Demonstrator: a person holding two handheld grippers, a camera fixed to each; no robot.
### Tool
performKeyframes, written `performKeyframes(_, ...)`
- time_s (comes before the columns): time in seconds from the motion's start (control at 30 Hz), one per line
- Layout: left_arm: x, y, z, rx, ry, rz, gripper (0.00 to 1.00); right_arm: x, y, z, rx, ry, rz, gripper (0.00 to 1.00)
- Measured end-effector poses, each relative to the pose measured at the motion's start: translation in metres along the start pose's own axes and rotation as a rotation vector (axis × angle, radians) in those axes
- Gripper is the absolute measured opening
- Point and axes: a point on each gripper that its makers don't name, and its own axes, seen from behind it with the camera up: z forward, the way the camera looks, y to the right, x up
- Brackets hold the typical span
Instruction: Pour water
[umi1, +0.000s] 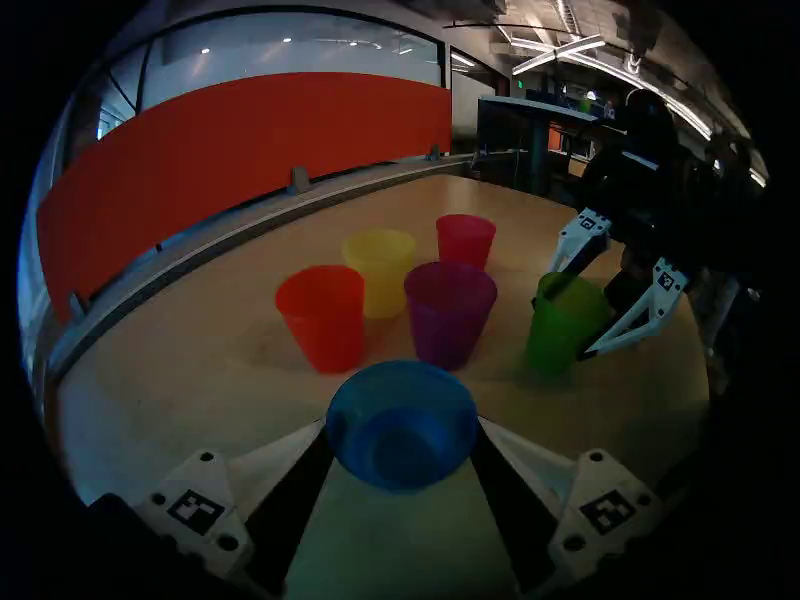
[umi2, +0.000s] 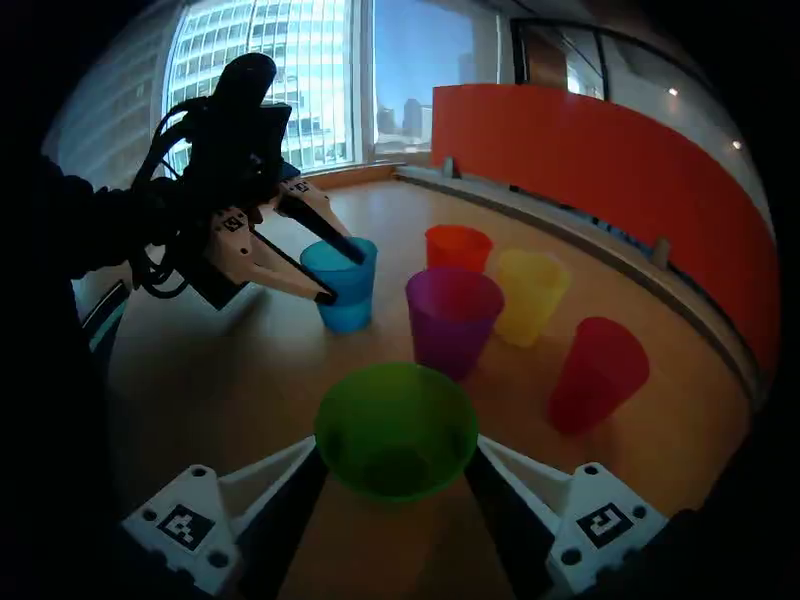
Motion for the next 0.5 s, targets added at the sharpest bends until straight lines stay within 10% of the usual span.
performKeyframes(0.5, 0.007, -0.003, -0.011, 0.019, 0.017, -0.012, 0.88, 0.029, 0.005, -0.014, 0.0, 0.079, 0.03, 0.89)
